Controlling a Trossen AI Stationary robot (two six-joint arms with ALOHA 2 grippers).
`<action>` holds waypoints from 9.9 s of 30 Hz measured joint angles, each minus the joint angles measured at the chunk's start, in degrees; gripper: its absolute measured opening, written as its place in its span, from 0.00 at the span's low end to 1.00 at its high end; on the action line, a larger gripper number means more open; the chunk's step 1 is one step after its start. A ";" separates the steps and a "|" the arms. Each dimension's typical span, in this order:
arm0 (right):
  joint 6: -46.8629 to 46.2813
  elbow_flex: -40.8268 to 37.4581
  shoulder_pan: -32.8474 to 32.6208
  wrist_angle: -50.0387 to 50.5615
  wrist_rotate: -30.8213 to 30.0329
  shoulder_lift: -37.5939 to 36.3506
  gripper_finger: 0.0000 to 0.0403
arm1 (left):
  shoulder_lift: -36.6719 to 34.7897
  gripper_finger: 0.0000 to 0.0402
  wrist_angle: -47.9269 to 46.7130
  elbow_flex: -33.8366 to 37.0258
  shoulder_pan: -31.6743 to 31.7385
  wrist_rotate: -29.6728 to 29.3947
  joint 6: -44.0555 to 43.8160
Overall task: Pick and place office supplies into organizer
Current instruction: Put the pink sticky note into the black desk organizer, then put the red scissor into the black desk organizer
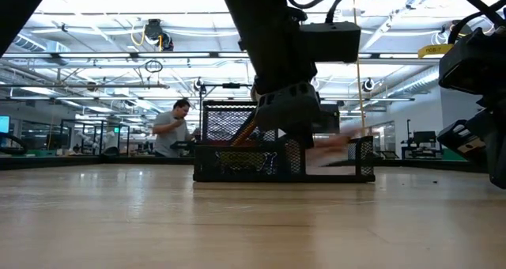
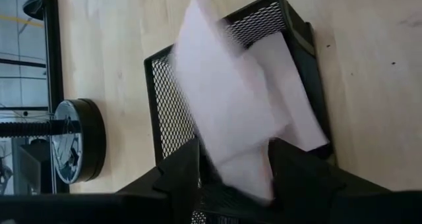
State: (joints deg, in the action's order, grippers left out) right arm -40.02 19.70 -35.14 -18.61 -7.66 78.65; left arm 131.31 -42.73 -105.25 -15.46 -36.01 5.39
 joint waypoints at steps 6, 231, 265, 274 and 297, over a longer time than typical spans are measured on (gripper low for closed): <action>-0.21 0.02 0.00 -0.02 0.00 0.00 0.00 | -0.82 0.47 -0.21 -0.09 -0.10 -0.03 0.48; 40.69 -4.15 27.65 -6.84 19.79 -30.91 0.00 | -29.83 0.10 -3.65 50.99 -36.85 2.31 -109.23; 42.87 -4.15 27.65 -10.18 19.74 -30.91 0.00 | -50.36 0.03 59.16 50.59 -7.69 1.87 2.74; 43.27 -4.15 27.65 -10.12 19.76 -30.89 0.00 | -48.99 0.02 72.81 52.63 6.19 26.56 6.61; 42.20 -4.22 27.65 -11.18 19.76 -30.12 0.00 | -36.74 0.06 101.31 62.79 15.04 37.33 -2.34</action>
State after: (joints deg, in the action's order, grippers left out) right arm 2.17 15.49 -7.49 -29.79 12.10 48.53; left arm 94.56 58.58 -42.46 -0.43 1.32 3.05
